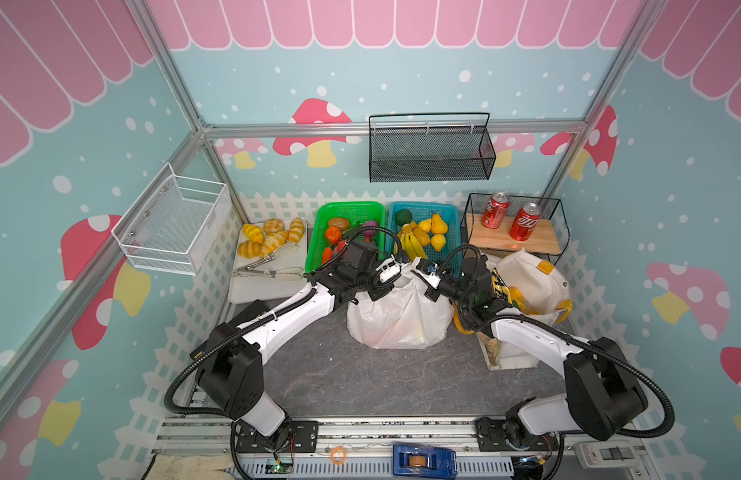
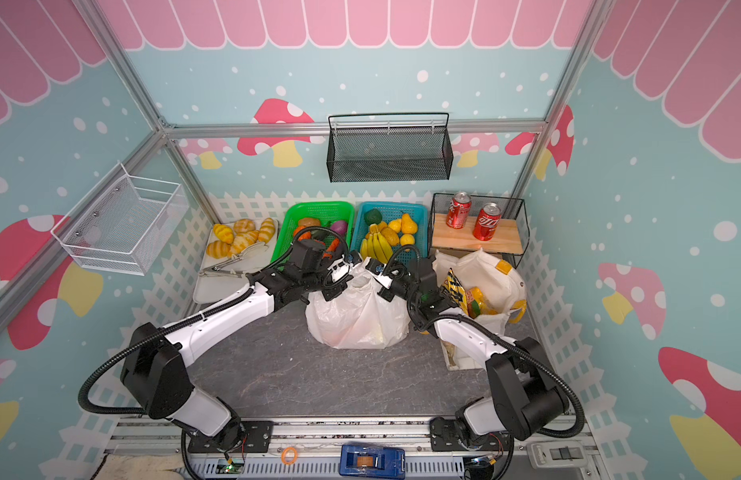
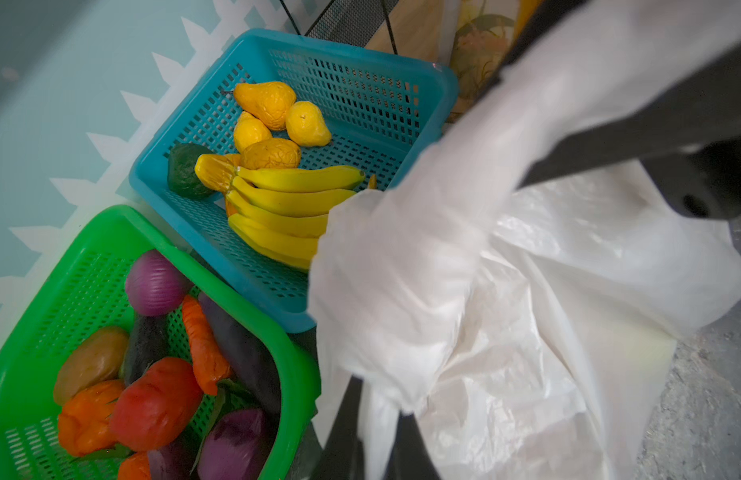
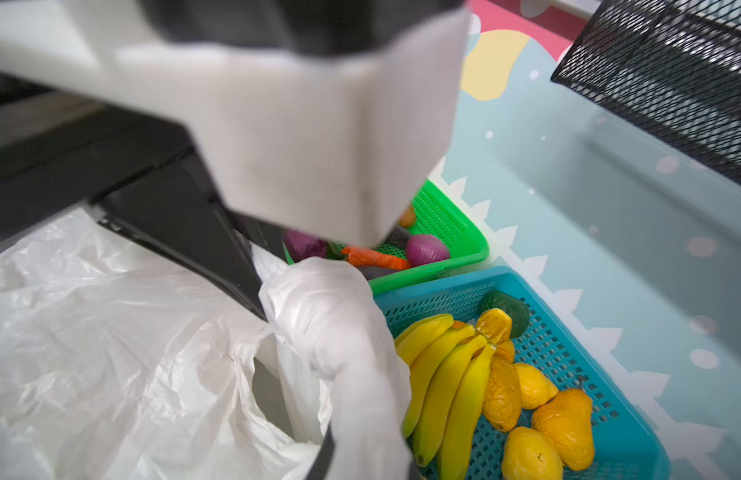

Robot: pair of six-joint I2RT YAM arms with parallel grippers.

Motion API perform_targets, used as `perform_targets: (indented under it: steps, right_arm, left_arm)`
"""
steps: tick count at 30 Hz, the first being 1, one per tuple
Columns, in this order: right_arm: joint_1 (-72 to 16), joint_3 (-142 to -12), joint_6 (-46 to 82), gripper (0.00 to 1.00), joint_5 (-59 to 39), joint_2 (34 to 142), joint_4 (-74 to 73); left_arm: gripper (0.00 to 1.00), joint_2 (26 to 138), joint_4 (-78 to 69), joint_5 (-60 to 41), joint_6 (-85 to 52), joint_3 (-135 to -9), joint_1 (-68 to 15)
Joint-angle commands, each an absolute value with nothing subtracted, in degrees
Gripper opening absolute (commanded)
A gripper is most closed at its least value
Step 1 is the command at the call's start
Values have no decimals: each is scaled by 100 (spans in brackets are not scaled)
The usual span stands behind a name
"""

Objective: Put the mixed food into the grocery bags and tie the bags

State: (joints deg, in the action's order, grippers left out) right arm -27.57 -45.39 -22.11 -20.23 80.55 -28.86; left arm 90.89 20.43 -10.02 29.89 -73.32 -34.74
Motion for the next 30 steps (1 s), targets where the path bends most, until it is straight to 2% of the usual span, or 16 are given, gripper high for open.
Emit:
perform_targets:
  steps: [1, 5, 12, 20, 26, 30]
  right_arm:
    - [-2929, -4316, -2550, 0, -1207, 7786, -3549]
    - [-3030, -4053, -2418, 0, -757, 7590, -4130]
    - [-3206, -3728, -1460, 0, -677, 7478, -4953]
    - [-3229, -3536, -175, 0, -1168, 7330, -5151]
    - [-3231, -3419, 287, 0, -1698, 7343, -5271]
    - [-3230, -3370, 428, 0, -1854, 7471, -5390]
  left_arm:
    - [0, 8782, 2264, -987, 2035, -7517, -3506]
    - [0, 8543, 2119, -1161, 934, -7450, -3510]
    - [0, 8043, 1794, -1174, -251, -6947, -3854]
    - [0, 7357, 150, -1141, -1646, -5803, -4235]
    - [0, 7453, -710, -666, -2663, -5612, -4337]
    - [0, 7497, -945, -491, -2777, -5707, -4449]
